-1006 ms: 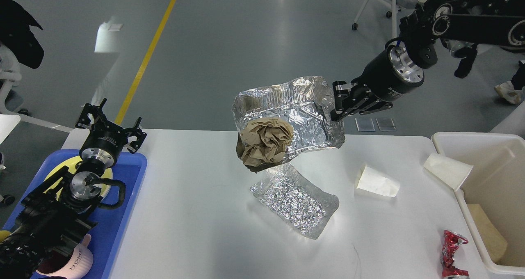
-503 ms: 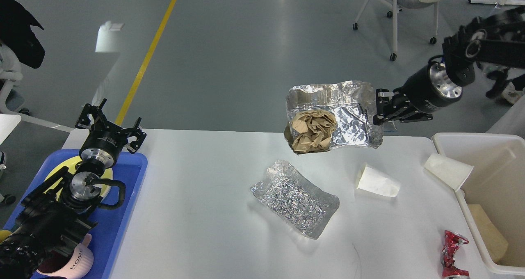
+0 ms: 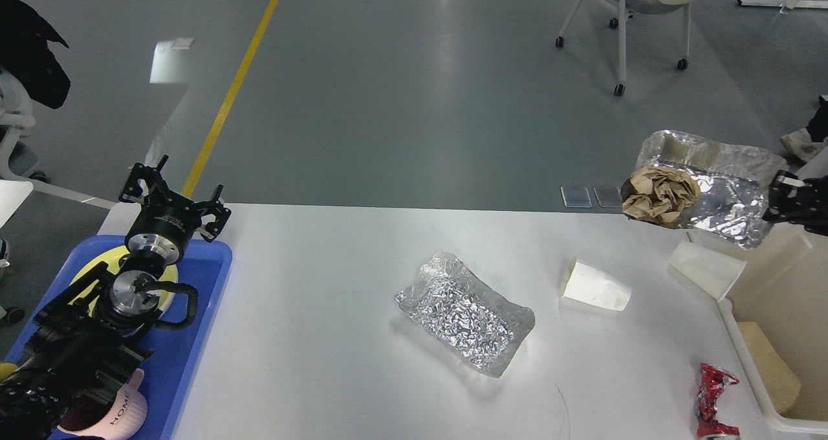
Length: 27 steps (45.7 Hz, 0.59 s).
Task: Tidy desktop
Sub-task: 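Tip the foil tray into the bin and release it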
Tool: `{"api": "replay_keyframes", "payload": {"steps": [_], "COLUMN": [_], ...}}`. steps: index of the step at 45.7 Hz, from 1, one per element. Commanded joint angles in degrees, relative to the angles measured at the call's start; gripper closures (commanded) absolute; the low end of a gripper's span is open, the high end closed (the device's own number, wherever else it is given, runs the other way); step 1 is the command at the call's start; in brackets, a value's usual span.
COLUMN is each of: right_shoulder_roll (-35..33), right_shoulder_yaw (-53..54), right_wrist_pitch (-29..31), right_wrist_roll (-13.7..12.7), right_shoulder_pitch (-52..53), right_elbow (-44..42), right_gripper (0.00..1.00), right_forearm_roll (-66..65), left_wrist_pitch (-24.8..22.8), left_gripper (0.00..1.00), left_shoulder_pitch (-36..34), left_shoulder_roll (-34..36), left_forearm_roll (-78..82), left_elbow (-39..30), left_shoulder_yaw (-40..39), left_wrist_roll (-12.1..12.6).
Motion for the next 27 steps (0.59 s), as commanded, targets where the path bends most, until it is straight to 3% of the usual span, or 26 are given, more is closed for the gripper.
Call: {"api": "replay_keyframes", "payload": {"steps": [1,15,27], "right_shoulder_roll": [-0.4,5.9,9.1], "right_shoulder_yaw": [2.6,7.4,8.0], "right_wrist_pitch": [-1.3,-6.2,-15.1], "right_wrist_roll": [0.1,-0.1,-0.6], "right_shoulder_pitch": [-7.8,-28.9,-38.4], "right_elbow": [-8.2,-29.3,-32.2], "right_gripper": [1.0,1.0,1.0], "right_forearm_roll": [5.2,14.2,18.5], "left_wrist_pitch": [0.0,0.0,0.0], "left_gripper": [0.02,0.02,0.02], "left_shoulder_pitch": [0.0,-0.1,0.0], "left_shoulder_roll": [0.0,0.0,0.0], "left_forearm_roll": [0.0,0.0,0.0], "left_elbow": [0.0,0.0,0.0], "left_shoulder_yaw": [0.0,0.0,0.0], "left_wrist_roll": [0.0,0.0,0.0]}}
